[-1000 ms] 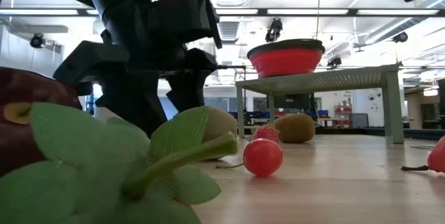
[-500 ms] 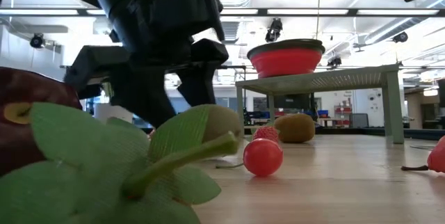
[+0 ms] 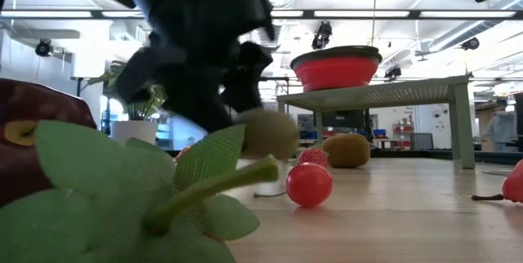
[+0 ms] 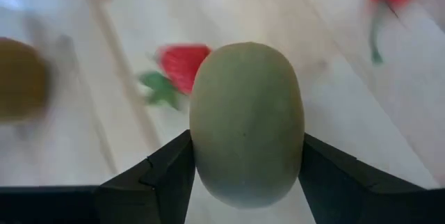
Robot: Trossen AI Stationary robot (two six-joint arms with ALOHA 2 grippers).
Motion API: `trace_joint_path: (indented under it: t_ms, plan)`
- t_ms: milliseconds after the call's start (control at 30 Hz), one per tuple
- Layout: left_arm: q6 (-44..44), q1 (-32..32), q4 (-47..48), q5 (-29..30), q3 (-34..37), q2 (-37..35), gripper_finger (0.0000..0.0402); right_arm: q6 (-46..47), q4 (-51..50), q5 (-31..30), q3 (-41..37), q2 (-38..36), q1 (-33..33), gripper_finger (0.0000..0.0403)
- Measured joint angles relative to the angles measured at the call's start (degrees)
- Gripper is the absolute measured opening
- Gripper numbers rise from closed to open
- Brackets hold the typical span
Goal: Pick & Place Fruit
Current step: Put the green kiwi into the red strainer bowl
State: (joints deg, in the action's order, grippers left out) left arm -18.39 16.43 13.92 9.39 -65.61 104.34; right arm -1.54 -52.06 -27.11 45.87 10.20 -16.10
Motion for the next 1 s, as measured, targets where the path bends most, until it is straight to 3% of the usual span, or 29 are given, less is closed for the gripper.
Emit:
trace_joint_path:
  t_ms: [333, 800, 1000]
  plan:
    - [1.8, -2.6, 1.5, -1.3, -0.5, -8.0, 0.0228, -0.1, 1.2, 0.0, -0.1, 0.0, 0.0, 0.0008]
    - [6.7, -10.8, -1.7, -8.8, -0.5, -16.7, 0.0227, 2.2, 34.5, 0.0, -3.8, 2.1, 0.0, 0.0008]
    - [10.4, -13.3, -7.4, -10.2, -0.5, -17.5, 0.0227, 1.5, 37.9, 0.0, -4.8, 10.5, 0.0, 0.0009]
